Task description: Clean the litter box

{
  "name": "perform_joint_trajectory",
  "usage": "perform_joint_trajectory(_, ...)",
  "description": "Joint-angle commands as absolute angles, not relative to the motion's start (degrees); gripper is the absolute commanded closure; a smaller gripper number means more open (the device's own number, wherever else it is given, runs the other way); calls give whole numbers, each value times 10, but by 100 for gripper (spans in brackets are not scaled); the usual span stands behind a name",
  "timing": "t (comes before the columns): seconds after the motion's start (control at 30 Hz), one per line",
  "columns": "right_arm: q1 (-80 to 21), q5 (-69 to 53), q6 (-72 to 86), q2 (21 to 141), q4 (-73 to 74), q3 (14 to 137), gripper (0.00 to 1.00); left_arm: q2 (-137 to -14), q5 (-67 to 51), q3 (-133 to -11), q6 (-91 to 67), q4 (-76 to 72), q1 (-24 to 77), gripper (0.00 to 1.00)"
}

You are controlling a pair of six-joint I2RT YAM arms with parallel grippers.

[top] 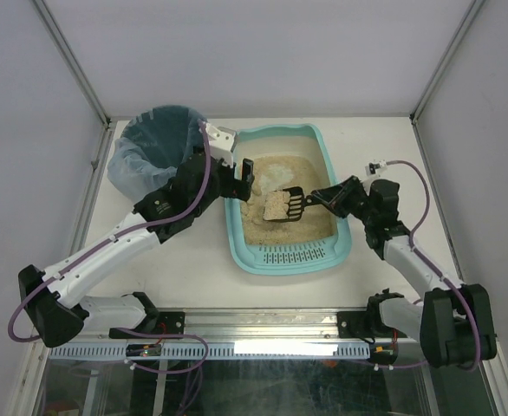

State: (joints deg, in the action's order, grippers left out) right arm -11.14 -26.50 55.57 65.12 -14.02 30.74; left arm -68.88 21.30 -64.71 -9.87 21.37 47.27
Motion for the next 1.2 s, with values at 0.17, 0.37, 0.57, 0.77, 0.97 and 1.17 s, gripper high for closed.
perform_joint_trajectory(0.17, -60, -341, 710, 585, -388, 205, 100, -722, 222, -734, -16, 73, 474, 9)
perform_joint_trajectory(0.37, -7, -343, 771, 575, -438, 158, 100, -734, 251, -707, 0, 20, 473, 8)
perform_joint_trajectory(0.57, 28, -350, 791, 571, -442, 154, 100, -702, 260, -642, 8, -15, 466, 7)
perform_joint_trajectory(0.77, 3, -364, 794, 599, -481, 174, 100, -680, 297, -625, 23, -31, 463, 7)
perform_joint_trajectory(0.97, -52, -381, 778, 623, -491, 195, 100, -673, 331, -619, 18, -33, 457, 7)
perform_joint_trajectory(1.17, -49, -358, 776, 618, -468, 193, 100, -669, 324, -616, 14, -32, 455, 7)
